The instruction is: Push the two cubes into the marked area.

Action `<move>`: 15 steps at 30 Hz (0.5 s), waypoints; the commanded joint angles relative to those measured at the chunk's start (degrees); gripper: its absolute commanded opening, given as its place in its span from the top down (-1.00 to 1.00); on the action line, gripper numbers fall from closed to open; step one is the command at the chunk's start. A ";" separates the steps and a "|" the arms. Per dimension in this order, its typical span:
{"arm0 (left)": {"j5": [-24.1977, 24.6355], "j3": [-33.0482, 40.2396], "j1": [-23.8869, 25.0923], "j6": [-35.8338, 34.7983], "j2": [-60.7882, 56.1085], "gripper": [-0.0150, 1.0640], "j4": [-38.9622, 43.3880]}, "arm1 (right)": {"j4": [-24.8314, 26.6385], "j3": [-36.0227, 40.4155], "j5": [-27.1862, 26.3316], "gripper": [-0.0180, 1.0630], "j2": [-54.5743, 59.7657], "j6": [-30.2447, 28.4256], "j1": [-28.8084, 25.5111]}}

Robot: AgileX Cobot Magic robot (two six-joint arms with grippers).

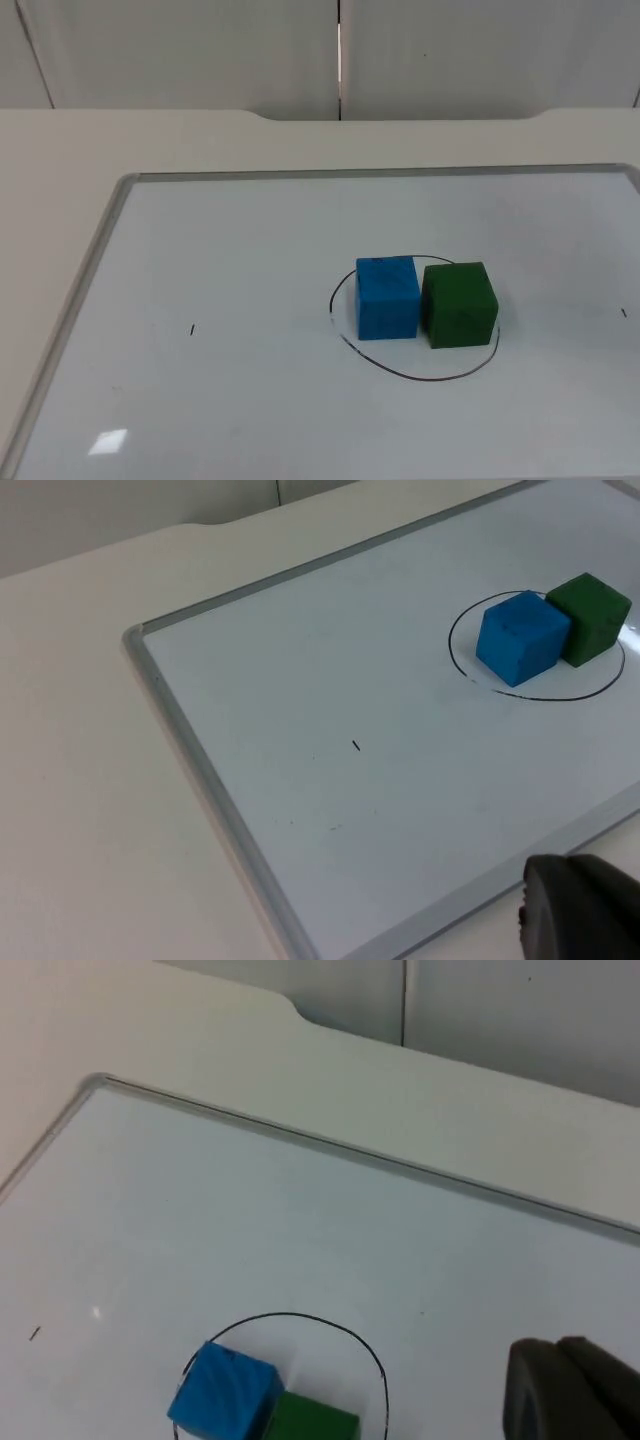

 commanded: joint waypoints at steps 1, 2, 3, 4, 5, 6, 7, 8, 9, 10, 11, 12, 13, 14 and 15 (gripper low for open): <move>0.09 0.25 -0.12 0.07 -0.23 0.98 -0.37 | -0.42 1.74 0.41 0.97 -3.22 -1.89 -0.21; 0.09 0.25 -0.12 0.07 -0.23 0.98 0.30 | -0.42 2.72 0.33 0.97 -4.98 -1.89 -0.21; 0.09 0.25 -0.12 0.07 -0.23 0.98 0.30 | -0.42 3.70 0.17 0.97 -6.42 -1.89 -0.21; 0.09 0.25 -0.12 0.07 -0.23 0.98 0.30 | -0.42 3.70 0.17 0.97 -6.42 -1.89 -0.21; 0.09 0.25 -0.12 0.07 -0.23 0.98 0.30 | -0.04 4.58 0.18 0.97 -8.20 -1.46 -0.21; 0.09 0.25 -0.12 0.07 -0.23 0.98 0.30 | 0.10 5.72 0.18 0.97 -10.06 -1.34 -0.21; 0.09 0.25 -0.12 0.07 -0.23 0.98 0.30 | 0.10 7.04 0.07 0.97 -11.63 -1.34 -0.21; 0.09 0.25 -0.12 0.07 -0.23 0.98 0.30 | 0.10 8.51 -0.05 0.97 -13.61 -1.34 -0.21; 0.09 0.25 -0.12 0.07 -0.23 0.98 0.30 | 0.21 9.75 -0.05 0.97 -15.66 -1.34 -0.21; 0.09 0.25 -0.12 0.07 -0.23 0.98 0.30 | 0.65 11.33 -0.05 0.97 -17.68 -1.34 -0.21; 0.09 0.25 -0.12 0.07 -0.23 0.98 0.30 | 0.65 11.33 -0.05 0.97 -17.68 -1.34 -0.21; 0.09 0.25 -0.12 0.07 -0.23 0.98 0.30 | 0.99 13.00 0.08 0.97 -19.49 -1.34 -0.21; 0.09 0.25 -0.12 0.07 -0.23 0.98 0.30 | 1.07 14.45 0.08 0.97 -21.72 -1.34 -0.21; 0.09 0.25 -0.12 0.07 -0.23 0.98 0.30 | 1.11 16.16 0.08 0.97 -24.02 -1.34 -0.21; 0.09 0.25 -0.12 0.07 -0.23 0.98 0.30 | 1.21 17.76 0.08 0.97 -25.81 -1.34 -0.21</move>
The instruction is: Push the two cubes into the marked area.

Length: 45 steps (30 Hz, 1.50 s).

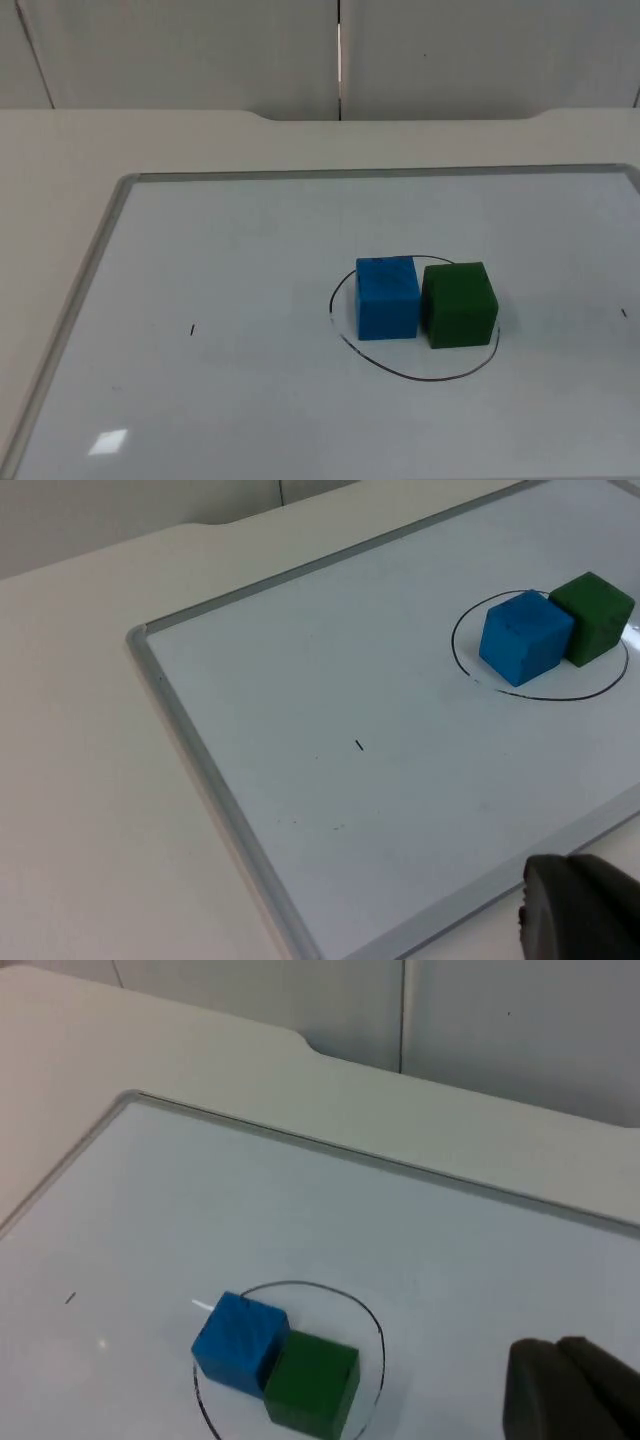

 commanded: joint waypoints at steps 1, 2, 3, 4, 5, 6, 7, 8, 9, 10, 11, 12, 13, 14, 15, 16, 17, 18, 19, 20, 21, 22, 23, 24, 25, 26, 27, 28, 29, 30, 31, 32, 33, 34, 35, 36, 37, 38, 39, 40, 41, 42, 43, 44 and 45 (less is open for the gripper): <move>0.09 0.25 -0.12 0.07 -0.23 0.98 0.30 | 0.56 4.44 0.16 0.97 -6.82 -0.22 -0.21; 0.09 0.25 -0.12 0.07 -0.23 0.98 0.30 | 0.56 4.44 0.16 0.97 -6.82 -0.22 -0.21; 0.09 0.25 -0.12 0.07 -0.23 0.98 0.30 | 0.56 5.39 0.84 0.97 -9.33 -0.22 -0.21; 0.09 0.25 -0.12 0.07 -0.23 0.98 0.46 | 0.56 6.26 1.83 0.97 -11.81 -0.22 -0.21; 0.09 0.25 -0.12 0.07 -0.23 0.98 0.46 | 0.56 6.96 2.90 0.97 -13.89 -0.22 -0.21; 0.09 0.25 -0.12 0.07 -0.23 0.98 0.46 | 0.56 7.44 4.09 0.97 -16.40 -0.22 -0.21; 0.09 0.25 -0.12 0.07 -0.23 0.98 0.46 | 0.56 7.44 4.09 0.97 -16.40 -0.22 -0.21; 0.09 0.25 -0.12 0.07 -0.23 0.98 0.46 | 0.56 7.49 5.96 0.97 -18.80 -0.22 -0.21; 0.09 0.25 -0.12 0.07 -0.23 0.98 0.46 | 0.56 7.49 8.04 0.97 -21.15 -0.22 -0.21; 0.09 0.25 -0.12 0.07 -0.23 0.98 0.46 | 0.56 7.49 10.11 0.97 -23.08 -0.22 -0.21; 0.09 0.25 -0.12 0.07 -0.23 0.98 0.46 | 0.56 7.49 11.77 0.97 -25.35 -0.22 -0.21; 0.09 0.25 -0.12 0.07 -0.23 0.98 0.46 | 0.56 7.49 13.68 0.97 -27.54 -0.22 -0.21; 0.09 0.25 -0.12 0.07 -0.23 0.98 0.46 | 0.56 7.49 15.49 0.97 -29.28 -0.22 -0.21; 0.09 0.25 -0.12 0.07 -0.23 0.98 0.46 | 0.56 7.49 15.49 0.97 -29.28 -0.22 -0.21; 0.09 0.25 -0.12 0.07 -0.23 0.98 0.46 | 0.56 7.49 16.88 0.97 -31.29 -0.22 -0.21; 0.09 0.25 -0.12 0.07 -0.23 0.98 0.46 | 0.56 7.49 18.42 0.97 -33.22 -0.22 -0.21; 0.09 0.25 -0.12 0.07 -0.23 0.98 0.46 | 0.56 7.49 19.90 0.97 -35.06 -0.22 -0.21; 0.09 0.25 -0.12 0.07 -0.23 0.98 0.46 | 0.56 7.49 21.23 0.97 -36.55 -0.22 -0.21; 0.09 0.25 -0.12 0.07 -0.23 0.98 0.46 | 0.56 7.49 22.35 0.97 -38.27 -0.22 -0.21; 0.09 0.25 -0.12 0.07 -0.23 0.98 0.46 | 0.56 7.49 22.35 0.97 -38.27 -0.22 -0.21; 0.09 0.25 -0.12 0.07 -0.23 0.98 0.46 | 0.56 7.49 23.69 0.97 -39.93 -0.22 -0.21; 0.09 0.25 -0.12 0.07 -0.23 0.98 0.46 | 0.71 7.49 25.00 0.97 -41.25 -0.22 -0.21; 0.09 0.25 -0.12 0.07 -0.23 0.98 0.46 | 0.60 7.74 26.05 0.97 -42.81 -0.22 -0.21; 0.09 0.25 -0.12 0.07 -0.23 0.98 0.46 | 0.60 8.02 26.75 0.97 -44.29 -0.22 -0.21; 0.09 0.25 -0.12 0.07 -0.23 0.98 0.46 | 0.37 8.44 27.82 0.97 -45.66 -0.22 -0.21; 0.09 0.25 -0.12 0.07 -0.23 0.98 0.46 | 0.37 8.44 27.82 0.97 -45.66 -0.22 -0.21; 0.09 0.25 -0.12 -0.05 -0.23 0.98 0.46 | 0.39 8.84 28.89 0.97 -46.77 -0.36 -0.21; 0.09 0.25 -0.12 -0.05 -0.23 0.98 0.46 | 0.39 9.36 29.60 0.97 -47.79 -0.36 -0.21; 0.09 0.25 -0.12 -0.05 -0.23 0.98 0.46 | 0.39 9.80 30.37 0.97 -47.79 -0.36 -0.21; 0.09 0.25 -0.12 -0.05 -0.23 0.98 0.46 | 0.39 9.91 30.92 0.97 -47.79 -0.36 -0.21; 0.09 0.25 -0.12 -0.05 -0.23 0.98 0.46 | 0.39 9.91 30.92 0.97 -47.79 -0.36 -0.21; 0.09 0.25 -0.12 -0.05 -0.23 0.98 0.46 | 0.50 9.91 31.65 0.97 -47.79 -0.36 -0.21; 0.09 0.25 -0.12 -0.05 -0.23 0.98 0.46 | 0.50 9.91 32.36 0.97 -47.79 -0.36 -0.21; 0.09 0.25 -0.12 -0.05 -0.23 0.98 0.46 | 0.50 9.91 32.74 0.97 -47.79 -0.36 -0.21; 0.09 0.25 -0.12 -0.06 -0.23 0.98 0.58 | 0.37 10.05 33.33 0.97 -47.79 -0.36 -0.21; 0.09 0.25 -0.12 -0.06 -0.23 0.98 0.58 | 0.37 10.05 33.33 0.97 -47.79 -0.36 -0.21; 0.09 0.25 -0.12 -0.06 -0.23 0.98 0.58 | 0.37 10.44 34.19 0.97 -47.79 -0.36 -0.21; 0.09 0.25 -0.12 -0.06 -0.23 0.98 0.58 | 0.27 10.74 34.60 0.97 -47.79 -0.36 -0.21; 0.09 0.25 -0.12 -0.06 -0.23 0.98 0.58 | 0.29 11.52 35.26 0.97 -47.79 -0.76 -0.21; 0.09 0.25 -0.12 -0.06 -0.23 0.98 0.58 | 0.44 11.51 35.26 0.97 -47.79 -1.09 -0.21; 0.09 0.25 -0.12 -0.06 -0.23 0.98 0.58 | 0.44 11.51 35.26 0.97 -47.79 -1.09 -0.21; 0.09 0.25 -0.12 -0.06 -0.23 0.98 0.58 | 0.56 11.51 35.26 0.97 -47.79 -1.22 -0.21; 0.09 0.25 -0.12 -0.06 -0.23 0.98 0.58 | 0.56 11.51 35.26 0.97 -47.79 -1.22 -0.21; 0.09 0.25 -0.12 -0.06 -0.23 0.98 0.58 | 0.56 11.51 35.26 0.97 -47.79 -1.22 -0.21; 0.09 0.25 -0.12 -0.06 -0.23 0.98 0.58 | 0.56 11.51 35.26 0.97 -47.79 -1.22 -0.21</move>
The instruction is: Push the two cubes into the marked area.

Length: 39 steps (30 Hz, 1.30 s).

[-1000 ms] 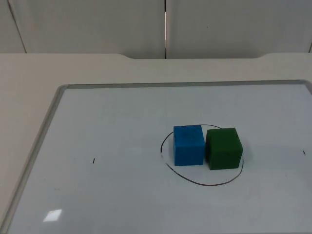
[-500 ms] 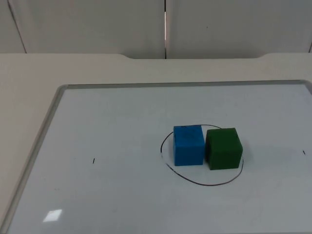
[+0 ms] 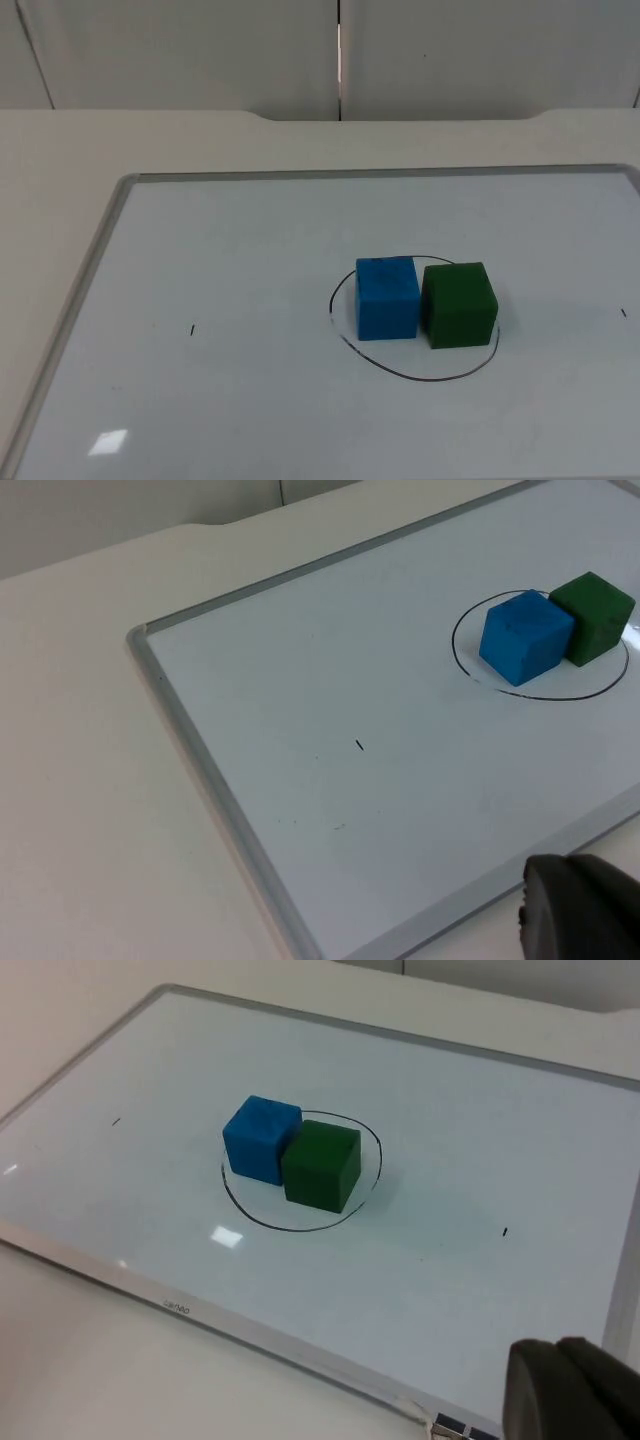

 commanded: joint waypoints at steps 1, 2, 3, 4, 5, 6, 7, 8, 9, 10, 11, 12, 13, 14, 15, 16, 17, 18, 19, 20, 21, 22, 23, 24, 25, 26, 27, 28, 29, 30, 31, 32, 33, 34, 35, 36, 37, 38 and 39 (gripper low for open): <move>-0.02 0.25 -0.12 -0.06 -0.23 0.98 0.58 | 0.15 0.09 0.01 0.97 -0.17 -0.46 -0.21; -0.02 0.25 -0.12 -0.06 -0.23 0.98 0.58 | 0.15 0.09 0.01 0.97 -0.17 -0.46 -0.21; -0.02 0.25 -0.12 -0.06 -0.23 0.98 0.58 | 0.15 0.09 0.01 0.97 -0.17 -0.46 -0.21; -0.02 0.25 -0.12 -0.06 -0.23 0.98 0.58 | 0.15 0.09 0.01 0.97 -0.17 -0.46 -0.21; -0.02 0.25 -0.12 -0.06 -0.23 0.98 0.58 | 0.15 0.09 0.01 0.97 -0.17 -0.46 -0.21; -0.02 0.25 -0.12 -0.06 -0.23 0.98 0.58 | 0.15 0.09 0.01 0.97 -0.17 -0.46 -0.21; -0.02 0.25 -0.12 -0.06 -0.23 0.98 0.58 | 0.15 0.09 0.01 0.97 -0.17 -0.46 -0.21; -0.02 0.25 -0.12 -0.06 -0.23 0.98 0.58 | 0.13 0.09 0.01 0.97 -0.17 -0.46 -0.21; -0.02 0.25 -0.12 -0.06 -0.23 0.97 0.58 | 0.13 0.09 0.01 0.95 -0.17 -0.46 -0.21; -0.02 0.25 -0.12 -0.06 -0.23 0.91 0.58 | 0.13 0.09 0.01 0.85 -0.17 -0.46 -0.21; -0.02 0.25 -0.12 -0.06 -0.23 0.87 0.58 | 0.13 0.09 0.01 0.81 -0.17 -0.46 -0.21; -0.02 0.25 -0.12 -0.06 -0.23 0.87 0.58 | 0.13 0.09 0.01 0.81 -0.17 -0.46 -0.21; -0.02 0.25 -0.12 -0.06 -0.23 0.79 0.58 | 0.13 0.09 0.01 0.69 -0.17 -0.46 -0.21; -0.02 0.25 -0.12 -0.06 -0.23 0.66 0.58 | 0.13 0.09 0.01 0.58 -0.17 -0.46 -0.21; -0.02 0.25 -0.12 -0.06 -0.23 0.52 0.58 | 0.13 0.09 0.01 0.43 -0.17 -0.46 -0.21; -0.02 0.25 -0.12 -0.06 -0.23 0.39 0.58 | 0.13 0.09 0.01 0.26 -0.17 -0.46 -0.21; -0.02 0.25 -0.12 -0.06 -0.23 0.22 0.58 | 0.13 0.09 0.01 0.13 -0.17 -0.46 -0.21; -0.02 0.25 -0.12 -0.06 -0.23 0.22 0.58 | 0.13 0.09 0.01 0.13 -0.17 -0.46 -0.21; -0.02 0.25 -0.12 -0.06 -0.23 -0.02 0.58 | 0.13 0.09 0.01 -0.10 -0.17 -0.46 -0.21; -0.02 0.25 -0.12 -0.06 -0.23 -0.12 0.58 | 0.13 0.09 0.01 -0.22 -0.17 -0.46 -0.21; -0.02 0.25 -0.12 -0.06 -0.23 -0.22 0.58 | 0.13 0.09 0.01 -0.28 -0.17 -0.46 -0.21; -0.02 0.25 -0.12 -0.06 -0.23 -0.28 0.58 | 0.13 0.09 0.01 -0.34 -0.17 -0.46 -0.21; -0.02 0.25 -0.12 -0.06 -0.23 -0.28 0.58 | 0.13 0.09 0.01 -0.34 -0.17 -0.46 -0.21; -0.02 0.25 -0.12 -0.06 -0.23 -0.30 0.58 | 0.13 0.09 0.01 -0.36 -0.17 -0.46 -0.21; -0.02 0.25 -0.12 -0.06 -0.23 -0.30 0.58 | 0.13 0.09 0.01 -0.36 -0.17 -0.46 -0.21; -0.02 0.25 -0.12 -0.06 -0.23 -0.30 0.58 | 0.13 0.09 0.01 -0.36 -0.17 -0.46 -0.21; -0.02 0.25 -0.12 -0.06 -0.23 -0.30 0.58 | 0.13 0.09 0.01 -0.36 -0.17 -0.46 -0.21; -0.02 0.25 -0.12 -0.06 -0.23 -0.30 0.58 | 0.13 0.09 0.01 -0.36 -0.17 -0.46 -0.21; -0.02 0.25 -0.12 -0.06 -0.23 -0.30 0.58 | 0.13 0.09 0.01 -0.36 -0.17 -0.46 -0.21; -0.02 0.25 -0.12 -0.06 -0.23 -0.30 0.58 | 0.13 0.09 0.01 -0.36 -0.17 -0.46 -0.21; -0.02 0.25 -0.12 -0.06 -0.23 -0.30 0.58 | 0.13 0.09 0.01 -0.36 -0.17 -0.46 -0.21; -0.02 0.25 -0.12 -0.06 -0.23 -0.30 0.58 | 0.13 0.09 0.01 -0.36 -0.17 -0.46 -0.21; -0.02 0.25 -0.12 -0.06 -0.23 -0.30 0.58 | 0.13 0.09 0.01 -0.36 -0.17 -0.46 -0.21; -0.02 0.25 -0.12 -0.06 -0.23 -0.30 0.58 | 0.13 0.09 0.01 -0.36 -0.17 -0.46 -0.21; -0.02 0.25 -0.12 -0.06 -0.23 -0.30 0.58 | 0.13 0.09 0.01 -0.36 -0.17 -0.46 -0.21; -0.02 0.25 -0.12 -0.06 -0.23 -0.30 0.58 | 0.13 0.09 0.01 -0.36 -0.17 -0.46 -0.21; -0.02 0.25 -0.12 -0.06 -0.23 -0.30 0.58 | 0.13 0.09 0.01 -0.36 -0.17 -0.46 -0.21; -0.02 0.25 -0.12 -0.06 -0.23 -0.30 0.58 | 0.13 0.09 0.01 -0.36 -0.17 -0.46 -0.21; -0.02 0.25 -0.12 -0.06 -0.23 -0.31 0.58 | 0.13 0.09 0.01 -0.36 -0.17 -0.46 -0.21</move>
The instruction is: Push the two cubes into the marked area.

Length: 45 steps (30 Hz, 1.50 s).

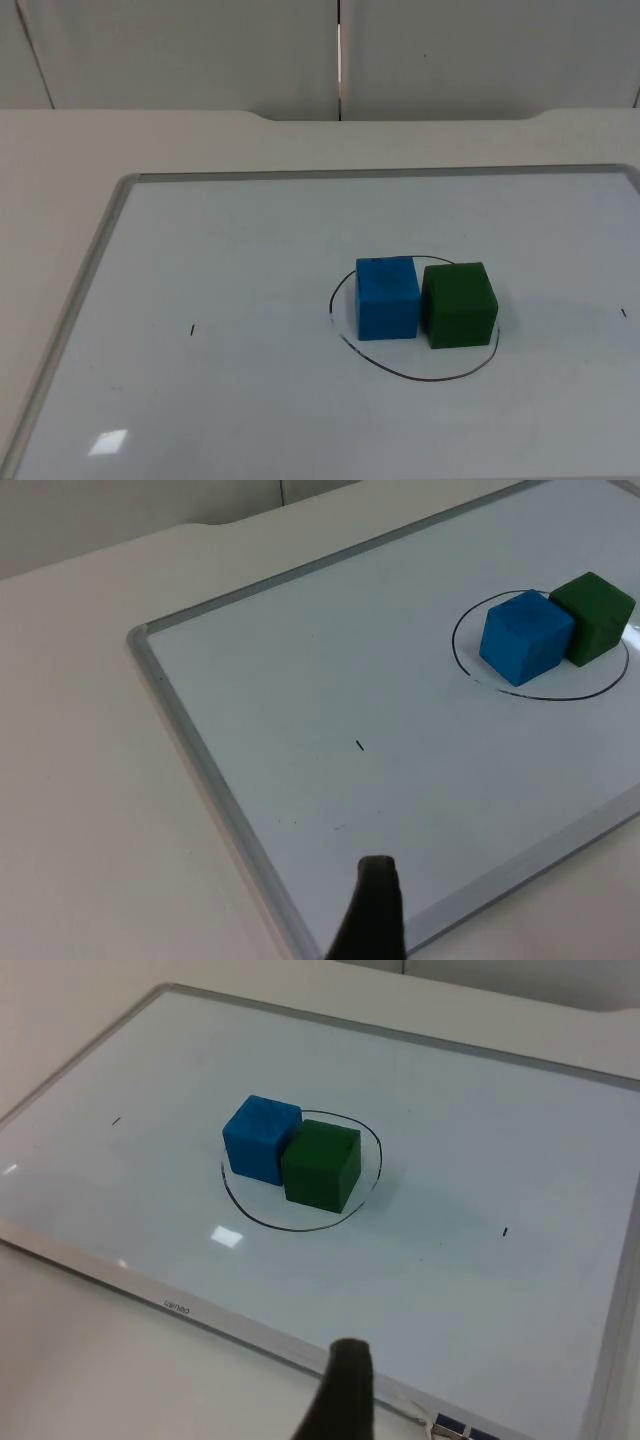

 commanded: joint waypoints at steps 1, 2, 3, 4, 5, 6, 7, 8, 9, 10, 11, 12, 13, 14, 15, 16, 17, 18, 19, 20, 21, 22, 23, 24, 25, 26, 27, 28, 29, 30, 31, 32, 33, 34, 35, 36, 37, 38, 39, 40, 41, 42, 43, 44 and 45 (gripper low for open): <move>-0.02 0.25 -0.12 -0.06 -0.23 -0.35 0.58 | 0.13 0.09 0.01 -0.39 -0.17 -0.46 -0.21; -0.02 0.25 -0.12 -0.06 -0.23 -0.35 0.58 | 0.13 0.09 0.01 -0.39 -0.17 -0.46 -0.21; -0.02 0.25 -0.12 -0.06 -0.23 -0.43 0.58 | 0.13 0.09 0.01 -0.46 -0.17 -0.46 -0.21; -0.02 0.25 -0.12 -0.06 -0.23 -0.55 0.58 | 0.13 0.09 0.01 -0.54 -0.17 -0.46 -0.21; -0.02 0.25 -0.12 -0.06 -0.23 -0.68 0.58 | 0.13 0.09 0.01 -0.67 -0.17 -0.46 -0.21; -0.02 0.25 -0.12 -0.06 -0.23 -0.81 0.58 | 0.13 0.09 0.01 -0.83 -0.17 -0.46 -0.21; -0.02 0.25 -0.12 -0.06 -0.23 -0.92 0.58 | 0.13 0.09 0.01 -0.99 -0.17 -0.46 -0.21; -0.02 0.25 -0.12 -0.06 -0.23 -0.92 0.58 | 0.13 0.09 0.01 -0.99 -0.17 -0.46 -0.21; -0.02 0.25 -0.12 -0.06 -0.23 -0.98 0.58 | 0.13 0.09 0.01 -0.98 -0.17 -0.46 -0.21; -0.02 0.25 -0.12 -0.06 -0.23 -0.98 0.58 | 0.13 0.09 0.01 -0.98 -0.17 -0.46 -0.21; -0.02 0.25 -0.12 -0.06 -0.23 -0.98 0.58 | 0.13 0.09 0.01 -0.98 -0.17 -0.46 -0.21; -0.02 0.25 -0.12 -0.06 -0.23 -0.98 0.58 | 0.13 0.09 0.01 -0.98 -0.17 -0.46 -0.21; -0.02 0.25 -0.12 -0.06 -0.23 -0.98 0.58 | 0.13 0.09 0.01 -0.98 -0.17 -0.46 -0.21; -0.02 0.25 -0.12 -0.06 -0.23 -0.98 0.58 | 0.13 0.09 0.01 -0.98 -0.17 -0.46 -0.21; -0.02 0.25 -0.12 -0.06 -0.23 -0.98 0.58 | 0.13 0.09 0.01 -0.98 -0.17 -0.46 -0.21; -0.02 0.25 -0.12 -0.06 -0.23 -0.98 0.58 | 0.13 0.09 0.01 -0.98 -0.17 -0.46 -0.21; -0.02 0.25 -0.12 -0.06 -0.23 -0.98 0.58 | 0.13 0.09 0.01 -0.98 -0.17 -0.46 -0.21; -0.02 0.25 -0.12 -0.06 -0.23 -0.98 0.58 | 0.13 0.09 0.01 -0.98 -0.17 -0.46 -0.21; -0.02 0.25 -0.12 -0.06 -0.23 -0.98 0.58 | 0.13 0.09 0.01 -0.98 -0.17 -0.46 -0.21; -0.02 0.25 -0.12 -0.06 -0.23 -0.98 0.58 | 0.13 0.09 0.01 -0.98 -0.17 -0.46 -0.21; -0.02 0.25 -0.12 -0.06 -0.23 -0.98 0.58 | 0.13 0.09 0.01 -0.98 -0.17 -0.46 -0.21; -0.02 0.25 -0.12 -0.06 -0.23 -0.98 0.58 | 0.13 0.09 0.01 -0.98 -0.17 -0.46 -0.21; -0.02 0.25 -0.12 -0.06 -0.23 -0.98 0.58 | 0.13 0.09 0.01 -0.98 -0.17 -0.46 -0.21; -0.02 0.25 -0.12 -0.06 -0.23 -0.98 0.58 | 0.13 0.09 0.01 -0.98 -0.17 -0.46 -0.21; -0.02 0.25 -0.12 -0.06 -0.23 -0.98 0.58 | 0.13 0.09 0.01 -0.98 -0.17 -0.46 -0.21; -0.02 0.25 -0.12 -0.06 -0.23 -0.98 0.58 | 0.13 0.09 0.01 -0.98 -0.17 -0.46 -0.21; -0.02 0.25 -0.12 -0.06 -0.23 -0.98 0.58 | 0.13 0.09 0.01 -0.98 -0.17 -0.46 -0.21; -0.02 0.25 -0.12 -0.06 -0.23 -0.98 1.05 | 0.13 0.09 0.01 -0.98 -0.17 -0.46 -0.21; -0.02 0.25 -0.12 -0.06 -0.23 -0.98 1.05 | 0.13 0.09 0.01 -0.98 -0.17 -0.46 -0.21; -0.02 0.25 -0.12 -0.06 -0.23 -0.98 1.33 | 0.13 0.09 0.01 -0.98 -0.17 -0.46 -0.21; -0.02 0.25 -0.12 -0.06 -0.23 -0.98 1.33 | 0.13 0.09 0.01 -0.98 -0.17 -0.46 -0.21; -0.02 0.25 -0.12 -0.06 -0.23 -0.98 1.33 | 0.13 0.09 0.01 -0.98 -0.17 -0.46 -0.21; -0.02 0.25 -0.12 -0.06 -0.23 -0.98 1.33 | 0.13 0.09 0.01 -0.98 -0.17 -0.46 -0.21; -0.02 0.25 -0.12 -0.06 -0.23 -0.98 1.33 | 0.13 0.09 0.01 -0.98 -0.17 -0.46 -0.21; -0.02 0.25 -0.12 -0.06 -0.23 -0.98 1.33 | 0.13 0.09 0.01 -0.98 -0.17 -0.46 -0.21; -0.02 0.25 -0.12 -0.06 -0.23 -0.98 1.33 | 0.13 0.09 0.01 -0.98 -0.17 -0.46 -0.21; -0.02 0.25 -0.12 -0.06 -0.23 -0.98 1.33 | 0.13 0.09 0.01 -0.98 -0.17 -0.46 -0.21; -0.02 0.25 -0.12 -0.06 -0.23 -0.98 1.33 | 0.13 0.09 0.01 -0.98 -0.17 -0.46 -0.21; -0.02 0.25 -0.12 -0.06 -0.23 -0.98 1.33 | 0.13 0.09 0.01 -0.98 -0.17 -0.46 -0.21; -0.02 0.25 -0.12 -0.06 -0.23 -0.98 1.33 | 0.13 0.09 0.01 -0.98 -0.17 -0.46 -0.21; -0.02 0.25 -0.12 -0.06 -0.23 -0.98 1.45 | 0.13 0.09 0.01 -0.98 -0.17 -0.46 -0.21; -0.02 0.25 -0.12 -0.06 -0.23 -0.98 1.45 | 0.13 0.09 0.01 -0.98 -0.17 -0.46 -0.21; -0.02 0.25 -0.12 -0.06 -0.23 -0.98 1.45 | 0.13 0.09 0.01 -0.98 -0.17 -0.46 -0.21; -0.02 0.25 -0.12 -0.06 -0.23 -0.98 1.45 | 0.13 0.09 0.01 -0.98 -0.17 -0.46 -0.21; -0.02 0.25 -0.12 -0.06 -0.23 -0.98 1.45 | 0.13 0.09 0.01 -0.98 -0.17 -0.46 -0.21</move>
